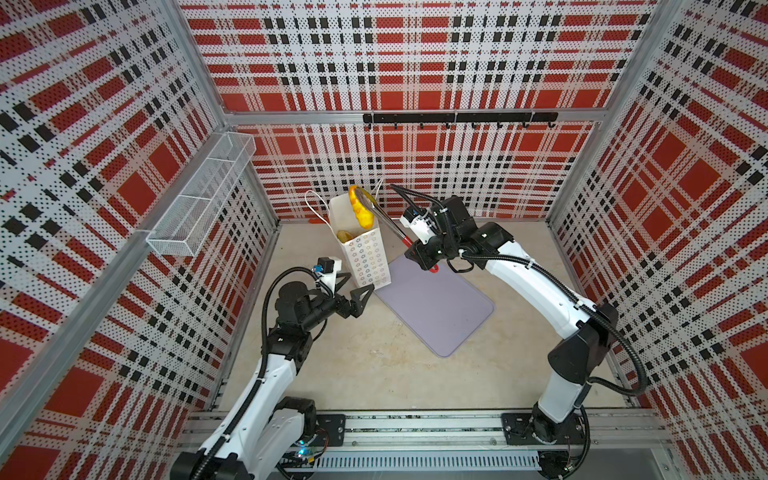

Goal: Place the fake bread into the paper bag
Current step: 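Lift the yellow bun in the tongs and carry it over the bag, then lower the bun into the bag and open the tongs with the right gripper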

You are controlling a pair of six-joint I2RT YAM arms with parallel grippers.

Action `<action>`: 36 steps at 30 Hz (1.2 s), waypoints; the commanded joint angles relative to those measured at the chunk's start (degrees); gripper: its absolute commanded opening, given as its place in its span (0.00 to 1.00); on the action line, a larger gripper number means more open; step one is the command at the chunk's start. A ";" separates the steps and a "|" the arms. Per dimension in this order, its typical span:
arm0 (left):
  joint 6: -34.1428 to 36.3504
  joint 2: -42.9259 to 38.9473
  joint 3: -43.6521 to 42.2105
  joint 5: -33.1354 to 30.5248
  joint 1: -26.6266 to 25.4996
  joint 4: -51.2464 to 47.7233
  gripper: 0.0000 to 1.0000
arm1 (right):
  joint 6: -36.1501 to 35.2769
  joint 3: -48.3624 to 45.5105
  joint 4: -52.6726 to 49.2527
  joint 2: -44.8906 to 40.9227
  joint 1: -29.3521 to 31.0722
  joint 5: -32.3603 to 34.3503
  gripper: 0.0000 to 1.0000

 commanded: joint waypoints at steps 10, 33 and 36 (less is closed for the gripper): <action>0.66 0.01 0.15 0.49 0.62 0.47 0.97 | -1.52 1.40 1.65 1.91 1.46 1.69 0.20; 1.01 -0.01 -0.03 -0.85 -0.23 0.06 0.97 | 1.97 -8.81 5.86 -9.52 2.59 1.49 0.23; 1.11 -0.07 -0.07 -1.29 -0.26 -0.03 0.96 | 3.74 -14.57 8.10 -14.99 2.53 1.91 0.22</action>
